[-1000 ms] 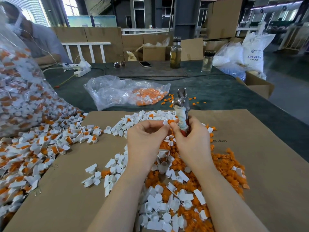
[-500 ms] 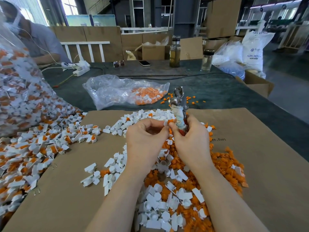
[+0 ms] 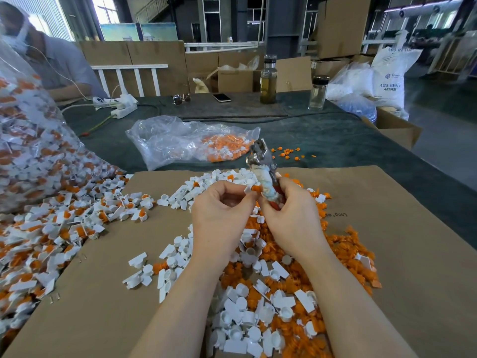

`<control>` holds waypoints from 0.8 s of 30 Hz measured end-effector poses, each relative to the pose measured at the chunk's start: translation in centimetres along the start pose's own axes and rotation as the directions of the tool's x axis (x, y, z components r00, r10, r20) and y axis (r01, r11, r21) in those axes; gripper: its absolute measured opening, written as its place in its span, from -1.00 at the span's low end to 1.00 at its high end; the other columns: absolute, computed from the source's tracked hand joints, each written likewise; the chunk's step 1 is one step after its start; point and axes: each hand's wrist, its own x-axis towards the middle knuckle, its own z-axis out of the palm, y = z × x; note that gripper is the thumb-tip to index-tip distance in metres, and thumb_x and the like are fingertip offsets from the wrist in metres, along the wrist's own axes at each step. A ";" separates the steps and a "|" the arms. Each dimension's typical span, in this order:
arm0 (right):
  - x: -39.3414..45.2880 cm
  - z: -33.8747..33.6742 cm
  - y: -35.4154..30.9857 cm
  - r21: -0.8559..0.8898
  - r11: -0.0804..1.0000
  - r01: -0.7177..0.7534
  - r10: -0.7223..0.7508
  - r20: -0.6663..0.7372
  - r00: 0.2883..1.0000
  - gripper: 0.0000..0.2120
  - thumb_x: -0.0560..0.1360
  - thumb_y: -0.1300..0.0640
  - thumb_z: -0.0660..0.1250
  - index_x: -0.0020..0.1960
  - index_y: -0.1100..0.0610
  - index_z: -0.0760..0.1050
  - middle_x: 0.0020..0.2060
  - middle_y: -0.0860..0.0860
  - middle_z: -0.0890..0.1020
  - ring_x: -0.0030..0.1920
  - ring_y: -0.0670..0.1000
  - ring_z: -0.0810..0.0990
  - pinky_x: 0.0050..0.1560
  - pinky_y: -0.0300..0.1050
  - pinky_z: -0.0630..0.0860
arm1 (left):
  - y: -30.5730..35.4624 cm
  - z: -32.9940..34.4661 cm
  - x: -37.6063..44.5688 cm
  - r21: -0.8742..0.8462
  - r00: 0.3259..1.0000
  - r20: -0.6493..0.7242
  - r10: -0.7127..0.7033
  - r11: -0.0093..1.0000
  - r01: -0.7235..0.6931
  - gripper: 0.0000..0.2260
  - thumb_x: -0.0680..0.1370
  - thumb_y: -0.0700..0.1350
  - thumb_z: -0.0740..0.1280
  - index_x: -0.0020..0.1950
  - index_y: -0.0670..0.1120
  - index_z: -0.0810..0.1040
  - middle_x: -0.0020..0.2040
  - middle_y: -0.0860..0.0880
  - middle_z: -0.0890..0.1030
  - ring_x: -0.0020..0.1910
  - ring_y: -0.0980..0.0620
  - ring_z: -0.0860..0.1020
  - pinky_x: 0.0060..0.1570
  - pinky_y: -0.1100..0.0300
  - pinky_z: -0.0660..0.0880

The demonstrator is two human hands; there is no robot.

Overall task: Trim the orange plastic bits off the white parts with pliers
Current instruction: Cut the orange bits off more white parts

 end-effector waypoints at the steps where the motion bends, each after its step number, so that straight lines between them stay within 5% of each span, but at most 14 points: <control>1: 0.0 -0.1 0.0 -0.001 1.000 0.001 -0.001 0.021 1.000 -0.93 0.50 0.12 0.38 -0.06 0.01 0.50 -0.27 -0.13 0.58 -0.24 -0.11 0.57 -0.26 -0.07 0.56 | -0.1 0.0 0.1 0.016 1.000 -0.005 -0.001 1.000 0.001 -0.87 0.43 -0.11 0.55 -0.25 0.05 0.64 -0.32 0.15 0.67 -0.36 0.23 0.60 -0.34 0.43 0.50; 10: 0.2 -1.8 0.2 0.032 0.999 -0.038 0.029 0.243 0.969 -0.97 0.50 0.12 0.37 -0.08 0.02 0.52 -0.34 -0.14 0.52 -0.35 -0.18 0.48 -0.38 -0.32 0.37 | -0.2 -1.0 0.7 -0.067 0.999 0.021 -0.044 0.997 0.046 -0.95 0.51 -0.16 0.48 -0.11 -0.10 0.64 -0.28 0.03 0.71 -0.26 0.11 0.69 -0.19 0.32 0.57; 18: 0.1 -3.1 -0.1 0.055 0.991 -0.123 0.079 0.501 0.862 -0.86 0.49 0.11 0.39 0.03 0.09 0.55 -0.15 0.06 0.60 -0.15 0.07 0.57 0.01 0.19 0.52 | -0.1 -1.7 1.0 -0.229 0.999 0.025 -0.032 0.973 0.036 -0.97 0.54 -0.21 0.43 -0.08 -0.16 0.61 -0.29 0.05 0.69 -0.25 0.09 0.68 -0.01 0.13 0.59; 21: 0.0 -2.7 -0.2 0.039 0.994 -0.106 0.075 0.482 0.873 -0.85 0.49 0.09 0.39 0.03 0.10 0.56 -0.10 0.10 0.62 -0.09 0.11 0.59 0.03 0.23 0.52 | -0.1 -1.8 0.9 -0.222 1.000 0.021 -0.022 0.975 0.026 -0.96 0.53 -0.21 0.43 -0.08 -0.17 0.61 -0.30 0.05 0.69 -0.26 0.09 0.68 -0.01 0.13 0.61; 24: 0.0 -2.0 -0.1 0.063 0.995 -0.071 0.049 0.309 0.950 -0.91 0.50 0.06 0.38 -0.02 0.04 0.56 -0.20 -0.04 0.61 -0.19 -0.10 0.57 -0.10 0.01 0.56 | -0.2 -1.5 0.9 -0.136 1.000 0.018 -0.018 0.990 0.020 -0.96 0.52 -0.22 0.45 -0.08 -0.18 0.63 -0.30 0.02 0.70 -0.29 0.12 0.68 -0.13 0.26 0.61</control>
